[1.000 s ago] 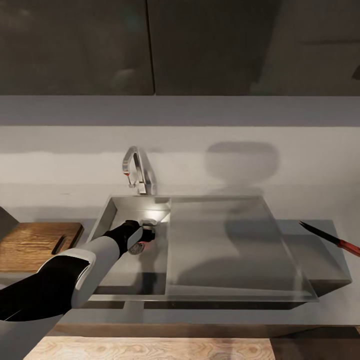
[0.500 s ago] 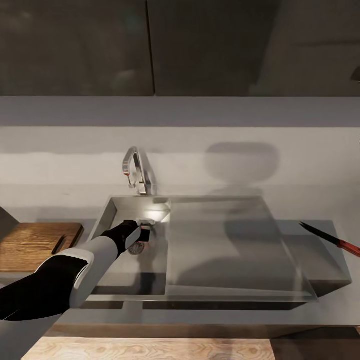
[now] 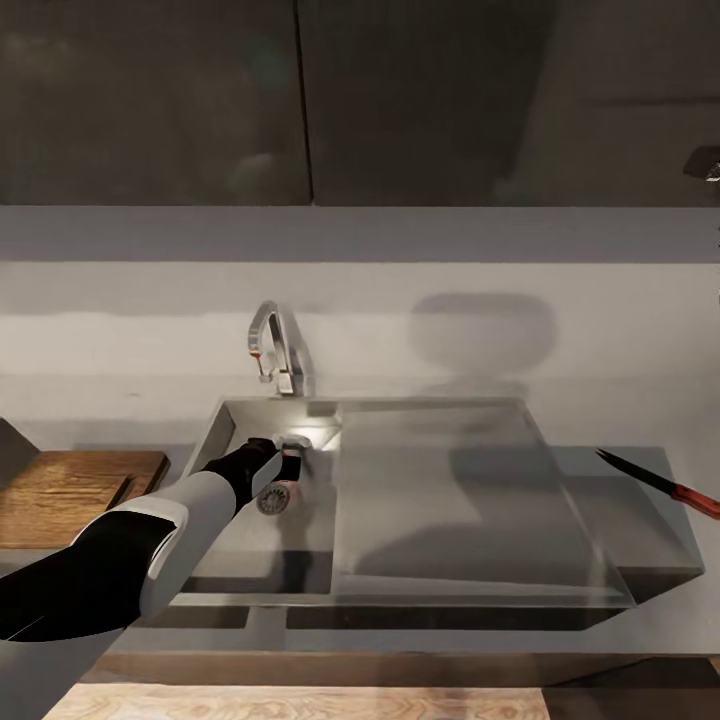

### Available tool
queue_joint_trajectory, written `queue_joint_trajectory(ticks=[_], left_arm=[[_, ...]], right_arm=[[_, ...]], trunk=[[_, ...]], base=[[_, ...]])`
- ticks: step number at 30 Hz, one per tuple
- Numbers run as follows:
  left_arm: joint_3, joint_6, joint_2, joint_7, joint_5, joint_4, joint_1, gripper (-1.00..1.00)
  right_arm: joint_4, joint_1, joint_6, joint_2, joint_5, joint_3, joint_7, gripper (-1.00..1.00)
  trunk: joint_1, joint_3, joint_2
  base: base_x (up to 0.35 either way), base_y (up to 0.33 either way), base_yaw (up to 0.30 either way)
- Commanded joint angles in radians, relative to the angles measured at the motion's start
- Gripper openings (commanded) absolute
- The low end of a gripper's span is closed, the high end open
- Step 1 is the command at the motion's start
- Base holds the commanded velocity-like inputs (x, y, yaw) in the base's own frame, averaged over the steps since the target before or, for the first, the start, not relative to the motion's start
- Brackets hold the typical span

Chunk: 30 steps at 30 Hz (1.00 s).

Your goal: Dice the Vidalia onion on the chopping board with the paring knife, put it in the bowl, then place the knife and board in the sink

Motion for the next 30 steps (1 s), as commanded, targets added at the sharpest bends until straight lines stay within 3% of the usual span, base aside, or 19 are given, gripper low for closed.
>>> queue_joint_trajectory(ticks=[1,13,20,21,23,30], left_arm=[[-0.008,0.006,0.000,0.005,0.011,-0.008,0.000,-1.00],[-0.003,0.045,-0.001,0.009,0.013,-0.062,0.000,-1.00],[-0.004,0.127,-0.003,0.009,0.014,-0.116,0.000,-1.00],[-0.006,0.187,-0.002,0.009,0.014,-0.174,0.000,-1.00],[-0.006,0.244,-0.002,0.010,0.014,-0.210,0.000,-1.00],[-0.007,0.301,-0.002,0.010,0.014,-0.265,0.000,-1.00]], right_arm=[[0.001,0.000,-0.004,0.000,0.000,-0.005,0.000,1.00],[0.000,-0.001,-0.005,-0.001,0.000,-0.005,0.002,1.00],[0.000,-0.001,-0.006,-0.001,0.000,-0.005,0.001,1.00],[0.000,-0.001,-0.005,-0.001,0.000,-0.005,0.001,1.00],[0.000,-0.001,-0.005,-0.001,0.000,-0.005,0.002,1.00],[0.000,-0.001,-0.006,-0.001,0.000,-0.005,0.002,1.00]], trunk=[[0.001,0.000,-0.002],[0.001,0.019,-0.002],[0.001,0.030,-0.002],[0.001,0.032,-0.002],[0.001,0.035,-0.002],[0.001,0.046,-0.002]], base=[[0.000,0.000,0.000],[0.000,0.000,0.000],[0.000,0.000,0.000],[0.000,0.000,0.000],[0.000,0.000,0.000],[0.000,0.061,0.000]])
